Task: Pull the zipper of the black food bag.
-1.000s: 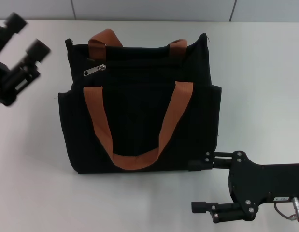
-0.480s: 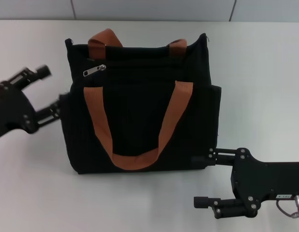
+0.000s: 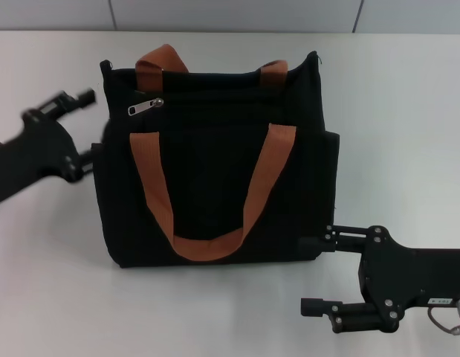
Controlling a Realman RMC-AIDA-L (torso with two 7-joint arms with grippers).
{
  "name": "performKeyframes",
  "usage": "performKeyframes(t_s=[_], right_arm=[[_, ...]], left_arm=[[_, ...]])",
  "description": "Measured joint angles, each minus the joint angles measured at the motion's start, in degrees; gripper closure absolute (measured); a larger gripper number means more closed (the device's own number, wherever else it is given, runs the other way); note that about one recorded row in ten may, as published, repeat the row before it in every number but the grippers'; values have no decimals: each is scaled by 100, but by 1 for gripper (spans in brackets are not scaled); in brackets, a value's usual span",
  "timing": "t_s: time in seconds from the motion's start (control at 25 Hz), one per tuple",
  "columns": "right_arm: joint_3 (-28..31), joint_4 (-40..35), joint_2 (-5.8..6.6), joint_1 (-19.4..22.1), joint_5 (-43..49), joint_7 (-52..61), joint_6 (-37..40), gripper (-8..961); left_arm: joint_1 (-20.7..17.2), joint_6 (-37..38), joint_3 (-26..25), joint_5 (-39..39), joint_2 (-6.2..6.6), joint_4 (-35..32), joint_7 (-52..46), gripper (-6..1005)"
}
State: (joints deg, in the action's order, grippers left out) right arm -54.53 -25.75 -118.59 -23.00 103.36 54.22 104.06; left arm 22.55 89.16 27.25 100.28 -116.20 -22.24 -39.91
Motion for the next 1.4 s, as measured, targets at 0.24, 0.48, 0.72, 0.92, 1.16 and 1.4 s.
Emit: performKeyframes(t_s=[0.24,0.48,0.72,0.92,1.16,1.4], right_arm=[[72,0,-6,16,0,1,0,208],[86,0,-7,16,0,1,2,208],[90,0,-28,-15,-2,30,232,209],[100,1,-42,-130,-617,723,1037,209],[100,52,-57,-804,-1927,3747,1150,209],[81,58,-39,-1452,-2001,5213,431,210]], left_arm=[[-35,296,-305,-22,-50,8,539,206],[-44,376,-343,-33,-137,28,866,316],[-95,647,-350,-32,-123,50,890,579],[-187,886,-414,-39,-159,27,895,725],[-197,1153,-613,-150,-235,138,1059,881],[-172,1278,-617,-201,-237,289,1264,979]])
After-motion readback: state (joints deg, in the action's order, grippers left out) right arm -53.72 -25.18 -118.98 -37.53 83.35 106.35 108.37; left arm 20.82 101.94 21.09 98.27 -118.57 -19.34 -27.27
